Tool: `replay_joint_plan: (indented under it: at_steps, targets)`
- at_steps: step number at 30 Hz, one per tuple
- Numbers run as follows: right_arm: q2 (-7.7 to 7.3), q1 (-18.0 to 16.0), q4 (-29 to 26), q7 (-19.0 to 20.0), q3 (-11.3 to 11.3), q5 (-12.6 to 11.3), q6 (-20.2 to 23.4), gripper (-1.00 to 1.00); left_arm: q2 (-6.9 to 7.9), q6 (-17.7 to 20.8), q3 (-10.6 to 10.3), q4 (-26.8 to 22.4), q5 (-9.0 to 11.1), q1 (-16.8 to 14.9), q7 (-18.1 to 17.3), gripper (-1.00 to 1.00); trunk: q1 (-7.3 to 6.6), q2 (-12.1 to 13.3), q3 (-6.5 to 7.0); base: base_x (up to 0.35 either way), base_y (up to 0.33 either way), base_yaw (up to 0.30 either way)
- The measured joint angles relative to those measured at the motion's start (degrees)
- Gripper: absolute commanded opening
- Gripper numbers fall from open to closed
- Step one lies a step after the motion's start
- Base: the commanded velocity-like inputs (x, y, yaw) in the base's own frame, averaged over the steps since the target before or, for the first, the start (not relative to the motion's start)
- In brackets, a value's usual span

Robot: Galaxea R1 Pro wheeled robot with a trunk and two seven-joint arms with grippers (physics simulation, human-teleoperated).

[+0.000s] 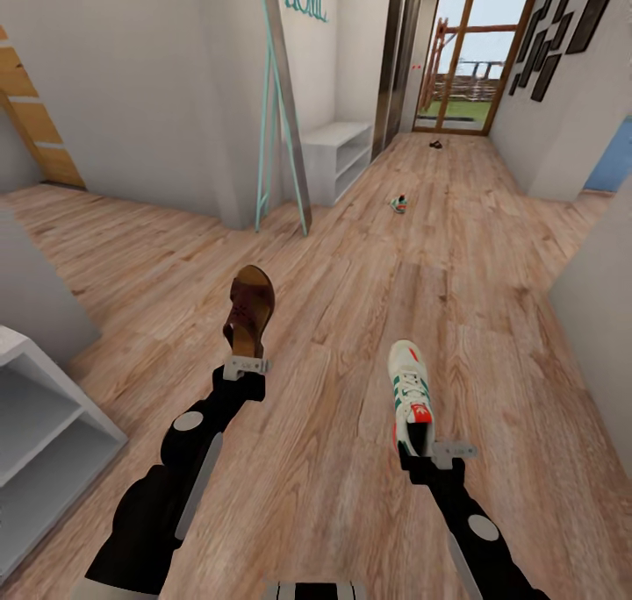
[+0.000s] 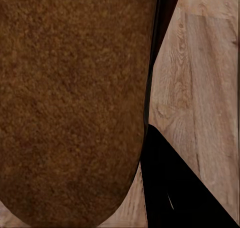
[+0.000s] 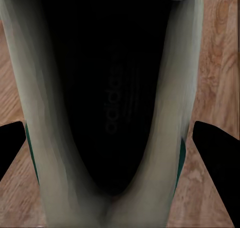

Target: Pick up the two gym shoes and the two sandals from the corridor floor and place them onto the hallstand (shoe rack) in the corridor, making sure they are on the rack and not on the floor. Arrange them so the two gym shoes are next to each other and the two sandals are next to each other.

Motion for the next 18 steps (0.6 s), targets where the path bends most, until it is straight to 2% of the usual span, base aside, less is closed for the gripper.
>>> replay_joint_plan:
  at_steps: [12,18]
  targets:
    - [0.00,0.00,0.00,0.00,0.00,0.00,0.00,-1.00,0.01,0.00,-0.01,0.02,0.01,0.00,0.00,-1.00,0.00,0.00,0.00,-0.282,-0.145,0.000]
    - [0.00,-0.01,0.01,0.00,0.00,0.00,0.00,-1.00,0.02,0.00,-0.02,-0.01,0.03,0.01,0.00,-1.00,0.00,0.00,0.24,-0.283,-0.145,0.104]
